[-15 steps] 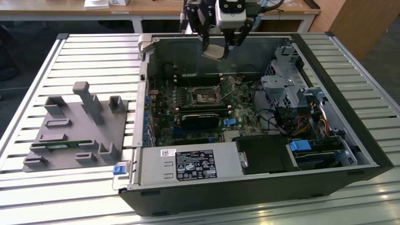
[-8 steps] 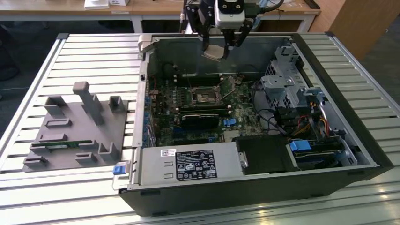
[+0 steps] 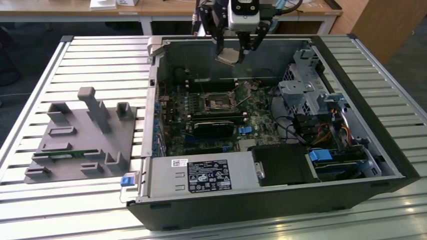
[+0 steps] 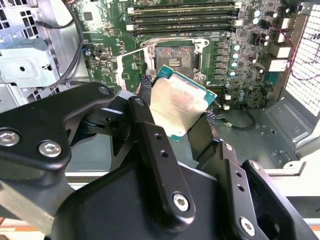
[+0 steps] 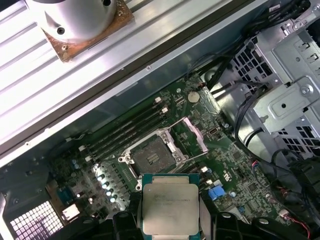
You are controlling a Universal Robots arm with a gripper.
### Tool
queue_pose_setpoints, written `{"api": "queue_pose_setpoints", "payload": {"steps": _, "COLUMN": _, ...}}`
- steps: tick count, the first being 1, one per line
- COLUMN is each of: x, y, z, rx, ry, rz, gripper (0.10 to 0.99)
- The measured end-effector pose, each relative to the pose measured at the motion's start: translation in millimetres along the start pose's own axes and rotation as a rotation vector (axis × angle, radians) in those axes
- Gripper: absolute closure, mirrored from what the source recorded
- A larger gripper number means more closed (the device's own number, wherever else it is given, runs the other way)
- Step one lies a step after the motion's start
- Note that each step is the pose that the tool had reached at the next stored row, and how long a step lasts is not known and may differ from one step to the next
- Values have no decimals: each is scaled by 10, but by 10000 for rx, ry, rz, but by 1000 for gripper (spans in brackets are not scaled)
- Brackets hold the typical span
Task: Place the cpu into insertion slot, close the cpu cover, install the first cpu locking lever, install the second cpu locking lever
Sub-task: 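Place the cpu into insertion slot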
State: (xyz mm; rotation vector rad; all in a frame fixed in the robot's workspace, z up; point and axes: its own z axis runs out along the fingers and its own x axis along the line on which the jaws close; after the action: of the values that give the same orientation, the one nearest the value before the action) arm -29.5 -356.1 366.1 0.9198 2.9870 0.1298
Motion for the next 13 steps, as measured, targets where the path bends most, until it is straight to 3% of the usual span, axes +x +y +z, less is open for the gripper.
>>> {"api": "queue_pose_setpoints", "payload": {"steps": 13, "x": 0, "y": -1, "z": 13, "rx": -4, "ry": -30, "rz": 361, "gripper": 545}}
